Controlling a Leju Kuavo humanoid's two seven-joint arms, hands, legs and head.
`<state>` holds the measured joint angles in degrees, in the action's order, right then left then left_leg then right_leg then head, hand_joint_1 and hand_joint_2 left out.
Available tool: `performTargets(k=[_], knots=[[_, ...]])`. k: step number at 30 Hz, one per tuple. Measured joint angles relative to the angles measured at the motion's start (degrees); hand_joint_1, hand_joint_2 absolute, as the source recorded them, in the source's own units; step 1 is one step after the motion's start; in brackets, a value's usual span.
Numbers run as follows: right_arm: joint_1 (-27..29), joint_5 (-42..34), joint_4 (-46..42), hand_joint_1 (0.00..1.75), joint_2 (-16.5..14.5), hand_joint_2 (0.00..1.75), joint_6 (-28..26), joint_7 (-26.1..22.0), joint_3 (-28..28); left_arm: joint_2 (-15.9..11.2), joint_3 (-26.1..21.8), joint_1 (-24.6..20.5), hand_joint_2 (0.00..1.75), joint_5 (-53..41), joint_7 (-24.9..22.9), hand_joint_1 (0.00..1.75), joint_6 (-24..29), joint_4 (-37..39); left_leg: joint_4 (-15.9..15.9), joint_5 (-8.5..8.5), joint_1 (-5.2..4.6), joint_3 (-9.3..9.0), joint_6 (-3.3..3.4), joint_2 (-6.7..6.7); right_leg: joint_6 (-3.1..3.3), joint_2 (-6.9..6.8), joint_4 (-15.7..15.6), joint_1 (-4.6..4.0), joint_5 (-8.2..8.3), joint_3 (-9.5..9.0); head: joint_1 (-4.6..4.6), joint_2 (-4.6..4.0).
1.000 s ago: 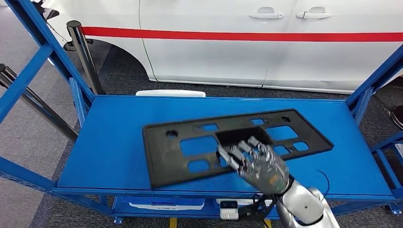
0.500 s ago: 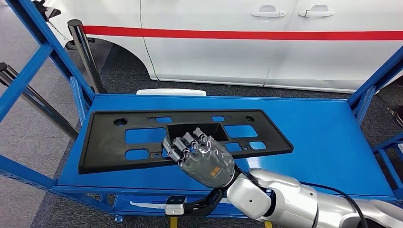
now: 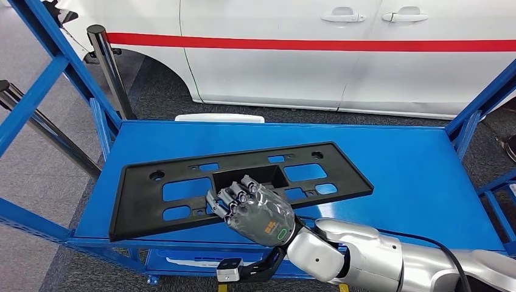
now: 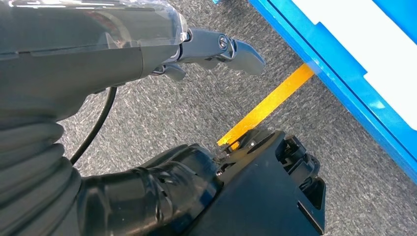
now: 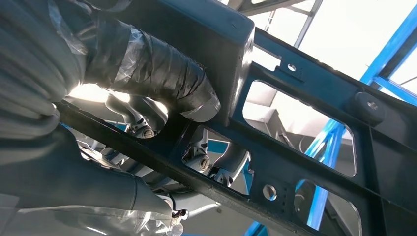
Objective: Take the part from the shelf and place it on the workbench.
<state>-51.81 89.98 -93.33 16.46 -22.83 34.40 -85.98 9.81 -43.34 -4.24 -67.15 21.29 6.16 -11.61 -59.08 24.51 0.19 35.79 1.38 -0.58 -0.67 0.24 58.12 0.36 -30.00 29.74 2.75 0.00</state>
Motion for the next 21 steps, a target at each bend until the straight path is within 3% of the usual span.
performTargets(k=[9,21], knots=[[0.39,-0.01,0.60,1.75,0.38,1.75,-2.55,3.69,-0.55,0.00,-0.32,0.03,1.75,0.38,0.02,0.00,0.00,0.00,0.00,0.00,0.01,-0.02,0.00,0.00,0.00,0.01,0.00,0.00,0.00,0.01,0.00,0.00],[6.48,-0.01,-3.61,1.75,3.04,1.75,-5.10,-1.91,9.41,0.00,-1.46,0.29,1.75,0.60,0.43,0.00,0.11,0.00,0.00,0.00,-0.01,-0.03,0.00,0.02,0.00,0.00,-0.01,0.01,0.00,0.00,0.00,0.00]])
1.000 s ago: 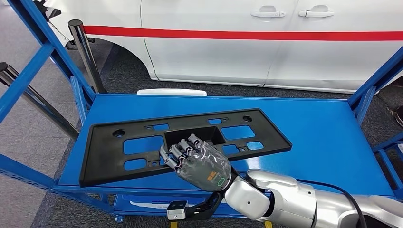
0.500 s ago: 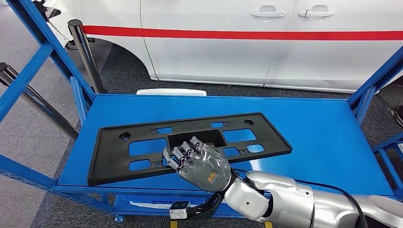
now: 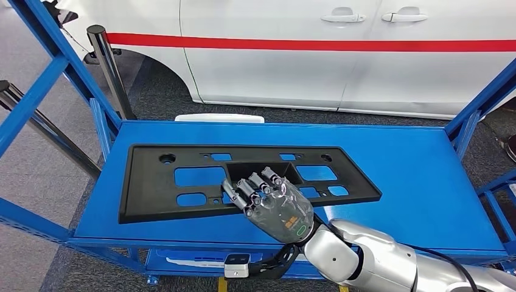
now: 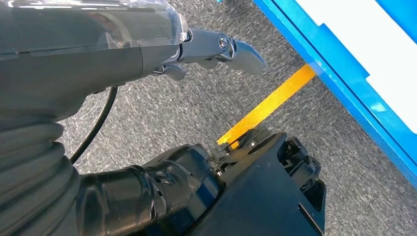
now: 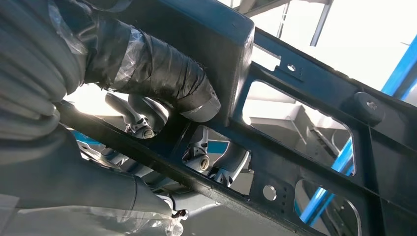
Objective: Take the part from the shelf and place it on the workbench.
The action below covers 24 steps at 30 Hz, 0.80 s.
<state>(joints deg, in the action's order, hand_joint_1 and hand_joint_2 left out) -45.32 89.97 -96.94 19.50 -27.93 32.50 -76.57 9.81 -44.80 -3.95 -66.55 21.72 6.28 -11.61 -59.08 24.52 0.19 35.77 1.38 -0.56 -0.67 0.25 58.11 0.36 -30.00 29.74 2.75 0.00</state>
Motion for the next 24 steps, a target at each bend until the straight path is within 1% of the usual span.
performTargets(k=[7,17,24], knots=[[1.42,0.00,-0.56,1.75,0.36,1.75,0.02,-0.87,2.16,0.00,-0.27,0.00,1.75,0.32,-0.12,0.00,0.10,0.00,0.00,0.00,0.01,-0.01,0.00,0.00,0.00,0.00,0.01,-0.01,0.00,-0.01,0.00,0.00],[2.67,-0.01,-0.83,1.75,0.49,1.75,0.05,-2.44,3.88,0.00,-0.29,-0.01,1.75,-0.27,-1.64,0.00,1.54,0.00,0.00,0.00,0.00,-0.01,0.00,0.00,0.00,0.00,0.00,-0.01,0.00,-0.01,0.00,0.00],[5.71,0.00,-0.54,1.75,0.34,1.75,-0.50,-4.23,5.54,0.00,-0.30,-0.02,1.75,-0.68,-2.15,0.00,2.98,0.00,0.00,0.00,0.00,0.00,0.00,-0.01,0.00,-0.01,0.00,-0.01,0.00,-0.02,0.00,0.00]])
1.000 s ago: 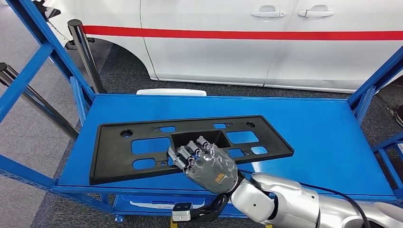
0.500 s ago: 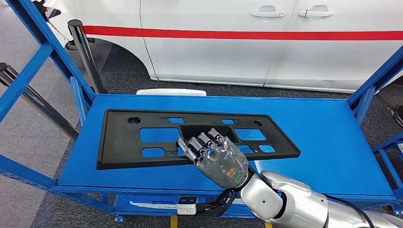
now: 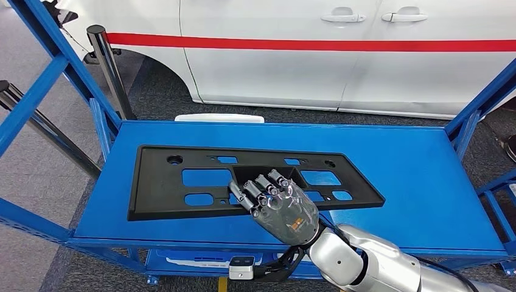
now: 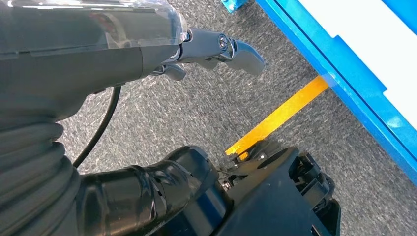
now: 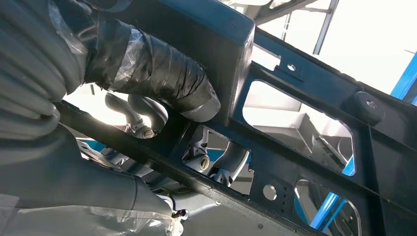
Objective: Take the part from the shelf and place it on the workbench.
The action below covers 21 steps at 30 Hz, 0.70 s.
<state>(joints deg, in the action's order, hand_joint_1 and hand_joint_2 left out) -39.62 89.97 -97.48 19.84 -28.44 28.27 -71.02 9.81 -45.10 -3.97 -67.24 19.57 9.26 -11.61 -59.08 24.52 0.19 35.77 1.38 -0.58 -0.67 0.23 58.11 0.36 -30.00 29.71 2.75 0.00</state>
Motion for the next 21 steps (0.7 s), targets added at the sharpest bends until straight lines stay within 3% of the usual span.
performTargets(k=[4,6,8,10,11,12,13,15,16,18,21], knots=[[2.60,0.01,0.38,1.75,-0.66,1.75,-1.02,-2.03,1.77,-0.05,-0.01,0.00,1.75,-0.80,-0.59,0.00,1.02,-0.01,0.04,0.06,-0.28,-0.06,0.61,-0.06,-0.47,0.00,-0.57,0.33,0.26,-0.22,-0.01,0.00],[4.57,0.02,0.56,1.75,-1.20,1.75,-1.85,-3.59,3.32,-0.04,0.01,0.00,1.75,-1.37,-0.91,0.00,1.72,-0.01,1.33,-0.47,0.09,-0.78,1.06,0.08,-0.75,-0.03,-0.09,0.36,-0.28,-0.28,0.00,0.00],[6.53,0.02,0.70,1.75,-1.57,1.75,-2.97,-4.77,5.14,-0.01,0.03,-0.01,1.75,-1.74,-1.06,0.00,2.27,0.01,2.51,-1.01,0.52,-1.42,1.38,0.24,-1.00,-0.05,4.17,0.40,-2.96,1.59,0.07,0.00],[8.15,0.02,0.89,1.75,-1.80,1.75,-3.64,-5.36,6.70,0.00,0.03,-0.03,1.75,-1.87,-1.16,0.00,2.50,0.01,2.61,-1.10,0.53,-1.41,1.48,0.25,-1.41,-0.03,11.32,0.71,-6.23,5.27,0.12,0.00],[8.86,0.01,1.03,1.75,-1.86,1.75,-3.74,-5.62,7.34,0.01,0.03,-0.02,1.75,-1.91,-1.21,0.00,2.55,0.01,2.52,-1.06,0.58,-1.37,1.43,0.25,-1.68,-0.05,13.80,0.97,-6.77,6.64,0.12,0.00],[9.56,0.01,1.15,1.75,-1.92,1.75,-3.83,-6.00,7.93,0.02,0.03,-0.01,1.75,-1.94,-1.24,0.00,2.57,0.01,2.35,-0.99,0.68,-1.33,1.30,0.24,-1.96,-0.07,14.24,1.25,-6.10,7.03,0.11,0.00],[10.25,0.01,1.23,1.75,-1.99,1.75,-4.00,-6.57,8.55,0.04,0.03,0.01,1.75,-2.02,-1.27,0.00,2.61,0.01,2.06,-0.86,0.87,-1.29,1.06,0.22,-2.25,-0.10,12.50,1.56,-4.40,6.36,0.12,0.00],[11.62,0.01,1.29,1.75,-2.31,1.75,-4.69,-8.33,10.22,0.05,0.04,0.02,1.75,-2.26,-1.34,0.00,2.74,0.00,1.09,-0.40,1.25,-1.03,0.18,0.13,-2.82,-0.09,5.65,2.02,-0.55,3.36,0.15,0.00],[12.30,0.02,1.25,1.75,-2.56,1.75,-5.12,-9.19,11.22,0.02,0.05,0.00,1.75,-2.42,-1.39,0.00,2.84,0.00,0.49,-0.21,1.27,-0.75,-0.34,0.06,-2.70,0.09,3.13,2.03,0.54,2.35,0.16,0.00],[13.45,0.02,1.17,1.75,-2.98,1.75,-5.64,-10.37,13.08,-0.02,0.07,-0.01,1.75,-2.64,-1.48,0.00,3.06,-0.01,-0.11,-0.24,1.11,-0.27,-1.24,-0.06,-1.91,0.47,1.84,1.76,0.85,2.18,0.14,0.00],[14.31,0.02,1.13,1.75,-3.43,1.75,-5.73,-10.92,14.76,0.00,0.08,0.10,1.75,-2.80,-1.54,0.00,3.21,0.00,-0.53,0.10,1.39,0.19,-2.17,0.05,-0.18,0.51,1.94,1.58,1.61,2.83,0.09,0.00]])
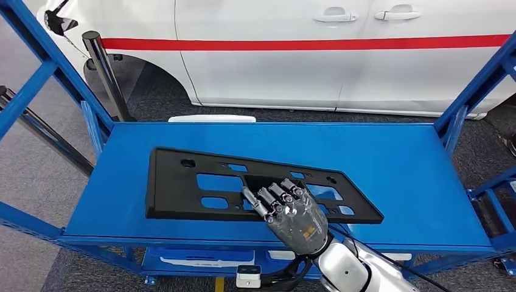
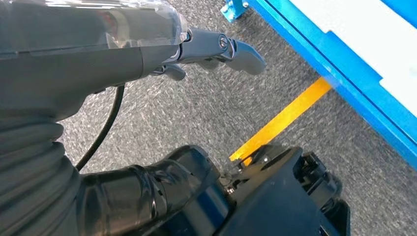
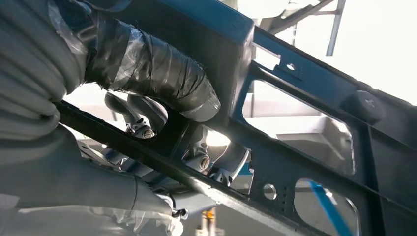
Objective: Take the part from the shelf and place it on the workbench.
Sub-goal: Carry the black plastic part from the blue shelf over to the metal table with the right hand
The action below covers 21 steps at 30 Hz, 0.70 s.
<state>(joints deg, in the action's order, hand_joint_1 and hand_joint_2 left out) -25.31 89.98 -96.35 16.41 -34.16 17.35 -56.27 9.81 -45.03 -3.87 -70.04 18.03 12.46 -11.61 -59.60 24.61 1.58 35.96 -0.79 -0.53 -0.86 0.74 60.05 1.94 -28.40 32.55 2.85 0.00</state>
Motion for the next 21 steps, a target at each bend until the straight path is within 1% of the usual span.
performTargets(k=[1,2,4,5,6,7,8,9,10,11,12,14,15,16,17,18,19,20,21], knots=[[0.14,0.00,-0.02,1.75,-0.15,1.75,-0.01,-0.20,0.41,0.00,0.00,0.00,1.75,-0.02,-0.01,0.00,0.02,0.00,-1.30,1.24,0.09,0.58,-0.17,0.10,0.54,-0.07,-0.08,-0.02,0.29,0.24,0.00,0.00],[0.30,0.00,-0.04,1.75,-0.31,1.75,-0.02,-0.50,0.79,0.00,0.00,-0.05,1.75,-0.03,-0.01,0.00,0.03,0.00,-3.74,3.17,0.13,1.56,-0.26,0.20,1.02,-0.18,-0.17,-0.06,0.59,0.53,-0.01,0.00],[0.85,0.00,-0.08,1.75,-0.58,1.75,-0.04,-1.44,1.62,0.00,0.00,-0.21,1.75,-0.07,-0.01,0.00,0.04,0.01,-11.26,7.65,0.06,4.27,-0.29,0.27,1.63,-0.45,-0.15,-0.44,1.07,1.25,-0.01,0.00],[1.21,0.00,-0.09,1.75,-0.68,1.75,-0.06,-1.98,2.06,0.01,0.00,-0.31,1.75,-0.09,-0.08,0.00,0.05,0.00,-14.35,9.04,0.00,5.13,-0.22,0.27,1.81,-0.59,-0.11,-0.70,1.29,1.61,-0.01,0.00],[1.58,0.00,-0.08,1.75,-0.77,1.75,-0.08,-2.50,2.50,0.01,0.00,-0.40,1.75,-0.13,-0.16,0.00,0.05,0.00,-15.64,9.43,-0.07,5.05,-0.02,0.26,1.91,-0.68,-0.06,-0.96,1.49,1.93,-0.01,0.00],[1.86,0.00,-0.08,1.75,-0.86,1.75,-0.10,-2.93,2.91,0.02,0.00,-0.44,1.75,-0.16,-0.25,0.00,0.05,0.00,-14.54,8.77,-0.19,3.77,0.33,0.26,1.95,-0.71,-0.01,-1.20,1.66,2.16,-0.01,0.00],[2.05,0.00,-0.09,1.75,-0.98,1.75,-0.13,-3.26,3.31,0.02,0.00,-0.44,1.75,-0.19,-0.32,0.00,0.04,0.00,-11.35,7.39,-0.39,1.47,0.84,0.25,1.96,-0.68,0.03,-1.40,1.82,2.30,-0.01,0.00],[2.18,0.00,-0.10,1.75,-1.11,1.75,-0.15,-3.47,3.70,0.01,0.00,-0.44,1.75,-0.20,-0.34,0.00,0.04,0.00,-7.10,6.13,-0.69,-1.17,1.54,0.23,1.92,-0.66,0.06,-1.50,1.97,2.38,0.01,0.00],[2.25,0.00,-0.10,1.75,-1.22,1.75,-0.17,-3.63,4.09,-0.02,0.00,-0.43,1.75,-0.21,-0.35,0.00,0.05,-0.01,-3.36,5.18,-0.98,-3.41,2.11,0.21,1.79,-0.65,0.09,-1.63,2.13,2.47,0.02,0.00],[2.30,0.00,-0.11,1.75,-1.35,1.75,-0.19,-3.77,4.44,-0.02,0.00,-0.46,1.75,-0.21,-0.35,0.00,0.06,-0.01,-0.77,4.63,-1.27,-4.83,2.52,0.19,1.55,-0.68,0.10,-1.61,2.34,2.59,0.02,0.00],[2.36,0.00,-0.11,1.75,-1.46,1.75,-0.19,-3.93,4.69,-0.02,0.00,-0.51,1.75,-0.21,-0.35,0.00,0.06,-0.02,0.48,4.50,-1.51,-5.39,2.74,0.16,1.22,-0.72,0.07,-1.53,2.57,2.72,0.02,0.00],[2.42,0.00,-0.10,1.75,-1.69,1.75,-0.14,-4.27,4.98,0.05,0.00,-0.49,1.75,-0.21,-0.37,0.00,0.02,-0.01,1.07,3.84,-1.64,-5.30,2.80,0.15,0.39,-0.73,-0.24,-1.46,3.17,2.83,0.01,0.00],[2.46,0.00,-0.09,1.75,-1.76,1.75,-0.11,-4.35,5.12,0.08,0.00,-0.46,1.75,-0.22,-0.39,0.00,-0.01,-0.01,1.56,3.31,-1.50,-5.29,2.90,0.27,0.04,-0.70,-0.26,-1.46,3.06,2.91,0.02,0.00],[2.45,0.00,-0.07,1.75,-1.79,1.75,-0.08,-4.39,5.26,0.09,0.00,-0.46,1.75,-0.22,-0.41,0.00,-0.03,-0.01,2.13,2.69,-1.33,-5.19,3.13,0.40,-0.25,-0.69,0.46,-1.49,2.17,3.27,0.04,0.00],[2.46,0.00,-0.02,1.75,-1.79,1.75,-0.05,-4.36,5.41,0.11,0.00,-0.50,1.75,-0.25,-0.43,0.00,-0.05,-0.01,2.65,2.09,-1.15,-4.97,3.33,0.54,-0.49,-0.67,2.37,-1.50,0.43,4.04,0.06,0.00],[2.48,0.00,0.06,1.75,-1.79,1.75,-0.03,-4.30,5.51,0.12,0.00,-0.57,1.75,-0.28,-0.43,0.00,-0.08,-0.02,2.81,1.65,-1.11,-4.65,3.48,0.66,-0.65,-0.68,5.35,-1.37,-1.91,5.15,0.07,0.00],[2.53,0.00,0.18,1.75,-1.79,1.75,-0.02,-4.22,5.55,0.13,0.00,-0.60,1.75,-0.31,-0.43,0.00,-0.11,-0.01,2.78,1.33,-1.14,-4.15,3.60,0.69,-0.82,-0.70,8.97,-1.30,-4.24,6.37,0.08,0.00],[2.61,0.00,0.31,1.75,-1.79,1.75,-0.01,-4.11,5.55,0.14,0.00,-0.59,1.75,-0.35,-0.43,0.00,-0.14,-0.01,2.62,1.11,-1.18,-3.63,3.58,0.72,-0.98,-0.70,12.14,-1.23,-5.79,7.28,0.08,0.00],[2.70,0.00,0.46,1.75,-1.79,1.75,-0.01,-3.98,5.54,0.15,0.00,-0.55,1.75,-0.37,-0.43,0.00,-0.15,-0.01,2.37,0.92,-1.20,-3.13,3.54,0.75,-1.09,-0.71,13.81,-1.19,-6.27,7.48,0.07,0.00]])
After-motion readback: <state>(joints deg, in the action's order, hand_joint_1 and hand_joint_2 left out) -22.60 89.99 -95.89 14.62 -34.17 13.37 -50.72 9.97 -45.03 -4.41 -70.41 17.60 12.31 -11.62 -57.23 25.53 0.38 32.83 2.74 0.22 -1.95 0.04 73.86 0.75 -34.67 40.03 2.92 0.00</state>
